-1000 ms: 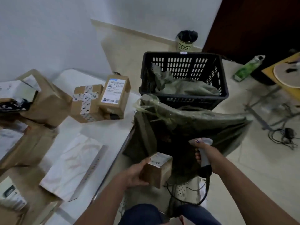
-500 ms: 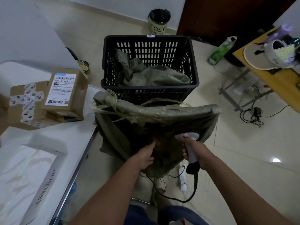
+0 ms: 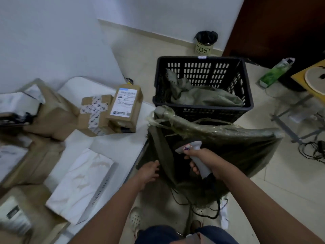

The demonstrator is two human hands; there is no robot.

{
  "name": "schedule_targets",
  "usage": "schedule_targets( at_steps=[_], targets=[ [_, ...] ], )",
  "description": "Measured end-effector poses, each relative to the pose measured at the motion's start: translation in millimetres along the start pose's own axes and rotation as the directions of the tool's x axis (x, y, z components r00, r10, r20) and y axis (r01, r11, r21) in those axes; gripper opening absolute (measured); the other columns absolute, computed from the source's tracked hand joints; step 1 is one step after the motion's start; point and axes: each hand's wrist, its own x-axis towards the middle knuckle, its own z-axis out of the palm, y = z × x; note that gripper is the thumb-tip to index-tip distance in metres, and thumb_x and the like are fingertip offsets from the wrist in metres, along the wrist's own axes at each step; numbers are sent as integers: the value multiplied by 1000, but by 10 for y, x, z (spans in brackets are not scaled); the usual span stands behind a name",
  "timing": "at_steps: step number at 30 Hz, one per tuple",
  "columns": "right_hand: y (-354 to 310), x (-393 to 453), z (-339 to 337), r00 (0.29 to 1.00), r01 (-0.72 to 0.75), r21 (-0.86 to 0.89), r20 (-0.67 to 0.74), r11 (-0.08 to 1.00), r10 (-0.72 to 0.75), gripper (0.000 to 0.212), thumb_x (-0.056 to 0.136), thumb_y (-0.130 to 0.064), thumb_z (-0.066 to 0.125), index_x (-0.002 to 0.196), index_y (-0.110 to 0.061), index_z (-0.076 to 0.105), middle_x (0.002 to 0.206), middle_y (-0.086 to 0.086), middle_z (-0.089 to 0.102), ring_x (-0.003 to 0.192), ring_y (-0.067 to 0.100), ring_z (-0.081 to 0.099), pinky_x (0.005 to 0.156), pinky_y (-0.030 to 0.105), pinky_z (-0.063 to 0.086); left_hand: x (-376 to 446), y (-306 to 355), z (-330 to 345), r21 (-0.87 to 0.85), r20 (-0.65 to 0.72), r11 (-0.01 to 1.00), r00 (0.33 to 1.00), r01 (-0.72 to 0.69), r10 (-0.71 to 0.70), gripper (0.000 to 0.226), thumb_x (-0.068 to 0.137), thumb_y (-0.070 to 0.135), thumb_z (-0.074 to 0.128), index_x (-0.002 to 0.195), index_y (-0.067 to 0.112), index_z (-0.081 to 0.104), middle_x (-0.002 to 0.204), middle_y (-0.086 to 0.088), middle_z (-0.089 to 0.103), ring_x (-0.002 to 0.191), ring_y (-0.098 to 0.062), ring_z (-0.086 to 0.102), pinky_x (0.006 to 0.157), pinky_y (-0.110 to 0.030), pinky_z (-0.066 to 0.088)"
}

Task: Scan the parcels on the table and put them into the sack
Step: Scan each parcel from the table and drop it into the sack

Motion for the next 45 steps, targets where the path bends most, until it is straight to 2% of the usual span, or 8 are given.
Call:
schedule_targets(
  at_steps=[7, 15, 19, 22, 26, 32, 38, 45],
  targets=[
    [-506, -12, 1224, 973, 107, -208, 225, 972, -58, 30, 92, -36, 65, 94, -6, 65, 57, 5, 57, 47, 15, 53, 45, 25, 44, -610, -273, -1076, 391, -290, 885, 879, -252, 379, 28, 102, 34, 45, 121, 25, 65, 117, 9, 65, 102, -12, 64, 93, -25, 48],
    [-660, 66, 2480, 925, 203, -348, 374, 915, -63, 34, 92, -36, 65, 99, -2, 65, 62, 9, 58, 50, 18, 54, 49, 26, 45, -1269, -1089, -2075, 468, -571, 841, 634, -270, 522, 21, 98, 12, 53, 109, 23, 66, 117, 5, 63, 107, -16, 61, 88, -21, 44],
    [-631, 52, 3002, 905, 235, -385, 421, 892, -57, 33, 92, -33, 65, 96, -1, 63, 60, 9, 58, 47, 18, 52, 48, 26, 43, -1527, -1380, -2433, 603, -714, 798, 431, -24, 552, 31, 93, 14, 56, 122, 23, 63, 136, 0, 54, 130, -25, 44, 107, -41, 33],
    [-582, 5, 3340, 894, 247, -394, 446, 885, -51, 32, 92, -32, 65, 95, 0, 63, 59, 9, 57, 47, 18, 52, 48, 27, 43, -1721, -1585, -2695, 448, -878, 872, 281, 198, 387, 42, 94, 33, 57, 135, 27, 50, 157, -2, 28, 147, -32, 15, 114, -57, 17],
    [-502, -33, 3669, 904, 274, -366, 412, 889, -109, 30, 93, -29, 65, 95, 1, 62, 59, 10, 58, 47, 20, 54, 48, 27, 44, -1859, -1867, -3017, 82, -921, 986, 389, 144, 20, 75, 85, 46, 70, 147, 25, 32, 163, 0, -9, 150, -38, -8, 118, -57, 10],
    [-457, -37, 3867, 925, 264, -338, 355, 904, -138, 26, 91, -26, 64, 95, 0, 61, 57, 11, 58, 46, 22, 53, 48, 28, 44, -1876, -1931, -3003, -45, -858, 999, 513, -11, -33, 93, 78, 35, 81, 152, 35, 24, 162, 7, -21, 151, -31, 1, 117, -56, 17],
    [-389, -48, 3785, 931, 262, -331, 333, 906, -147, 27, 93, -25, 64, 97, 2, 62, 59, 12, 58, 47, 21, 53, 46, 26, 44, -1945, -1671, -2894, 313, -853, 941, 473, 127, 220, 90, 78, 49, 72, 149, 47, 17, 161, 12, -21, 149, -29, -11, 111, -67, 15],
    [-356, -61, 3594, 943, 236, -324, 303, 916, -136, 31, 93, -27, 63, 101, 3, 63, 60, 11, 58, 47, 20, 54, 47, 26, 44, -1701, -1553, -2734, 542, -643, 839, 662, 38, 385, 82, 81, 60, 66, 150, 45, 22, 161, 14, -19, 150, -27, -1, 117, -59, 10]
  ],
)
